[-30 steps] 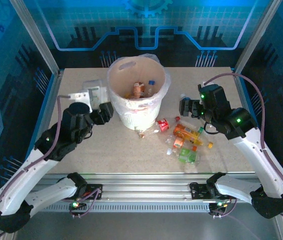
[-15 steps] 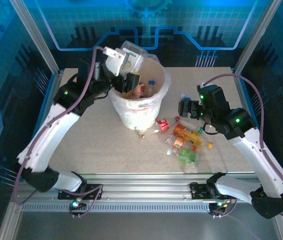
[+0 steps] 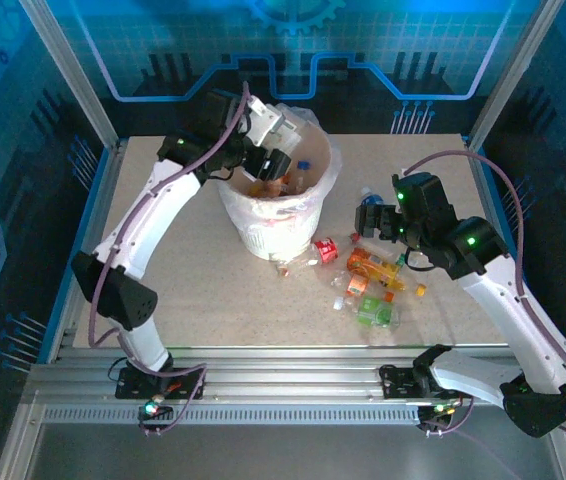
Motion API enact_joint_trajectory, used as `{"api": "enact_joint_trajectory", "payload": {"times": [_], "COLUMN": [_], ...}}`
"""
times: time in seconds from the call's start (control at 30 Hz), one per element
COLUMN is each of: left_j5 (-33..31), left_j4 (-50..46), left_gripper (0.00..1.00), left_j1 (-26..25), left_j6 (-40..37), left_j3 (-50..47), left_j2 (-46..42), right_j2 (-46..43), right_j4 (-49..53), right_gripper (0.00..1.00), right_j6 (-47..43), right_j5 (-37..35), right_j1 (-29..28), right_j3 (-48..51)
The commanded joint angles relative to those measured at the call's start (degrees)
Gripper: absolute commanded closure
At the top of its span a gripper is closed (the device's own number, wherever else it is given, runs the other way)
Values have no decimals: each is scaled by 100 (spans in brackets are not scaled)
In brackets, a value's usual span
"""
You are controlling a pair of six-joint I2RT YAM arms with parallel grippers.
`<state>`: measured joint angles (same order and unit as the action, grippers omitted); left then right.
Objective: Put the plastic bottles in the bin
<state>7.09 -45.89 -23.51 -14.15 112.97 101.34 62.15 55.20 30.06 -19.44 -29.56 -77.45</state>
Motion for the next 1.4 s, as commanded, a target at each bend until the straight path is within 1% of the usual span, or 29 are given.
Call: {"api": "enact_joint_trajectory", "payload": {"times": [0.0,0.27,0.4,0.63,0.83,1.03,1.2,1.27,1.37], "left_j5": [176,-43,-167,-308,-511,-646,-662,-751,-1018], "left_j4": [-239,-280,-298,-281,-145,285,855,1082,1468], "left_gripper": [23,14,2,1,1,1,1,1,1], "left_j1": [67,72,66,68,67,57,-14,-171,-618], "left_j6": [-245,-351,-388,-396,-187,347,897,1058,1160], "left_j3": [219,-36,-30,-23,-46,-353,-1155,-1607,-2387], "left_j2": [171,264,246,126,-134,-815,-1790,-2216,-2867], "right_j2": [-12,14,43,78,95,159,232,227,230], "right_j4": [-70,-80,-91,-89,-83,-20,103,186,299], "right_gripper": [0,0,0,0,0,0,0,0,0], "right_j6": [103,87,86,75,65,70,86,107,133], "right_j5": [37,34,62,72,54,3,-62,-126,-165], "right_j1": [39,41,38,39,42,39,45,48,93], "right_j3": [70,55,47,15,-3,-29,-29,0,56]}}
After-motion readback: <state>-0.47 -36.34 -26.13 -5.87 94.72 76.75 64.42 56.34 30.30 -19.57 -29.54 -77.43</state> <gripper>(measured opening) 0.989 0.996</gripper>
